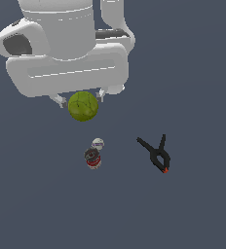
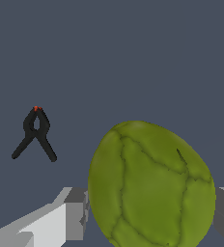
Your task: Pick up a designated object from a clutter of objects.
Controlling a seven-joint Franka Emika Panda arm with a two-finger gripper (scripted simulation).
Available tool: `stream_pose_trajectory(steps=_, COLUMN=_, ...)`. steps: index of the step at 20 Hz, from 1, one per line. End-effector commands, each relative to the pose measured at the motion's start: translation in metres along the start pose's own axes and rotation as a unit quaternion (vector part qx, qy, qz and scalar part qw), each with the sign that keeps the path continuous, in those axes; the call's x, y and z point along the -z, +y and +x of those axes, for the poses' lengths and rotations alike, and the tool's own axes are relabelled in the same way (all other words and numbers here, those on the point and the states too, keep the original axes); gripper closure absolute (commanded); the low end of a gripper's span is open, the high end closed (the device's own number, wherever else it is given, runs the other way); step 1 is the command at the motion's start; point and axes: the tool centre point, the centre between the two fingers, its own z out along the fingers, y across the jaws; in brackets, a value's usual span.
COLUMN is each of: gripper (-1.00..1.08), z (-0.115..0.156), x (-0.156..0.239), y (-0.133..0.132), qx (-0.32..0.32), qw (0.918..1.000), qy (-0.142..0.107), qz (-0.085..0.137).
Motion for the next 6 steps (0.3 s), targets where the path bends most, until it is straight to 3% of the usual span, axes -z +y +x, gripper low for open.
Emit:
stream_pose_trajectory(steps=1, gripper=1.08, z=-0.0016, x=0.0081, y=0.005, qx=0.001, qw=1.0, qy=0.0, qz=0.0)
stream_pose_trajectory(steps=6, gripper=1.08, z=-0.0016, x=0.0115, y=0.0078, qx=0.0, qw=1.0, qy=0.0, qz=0.0)
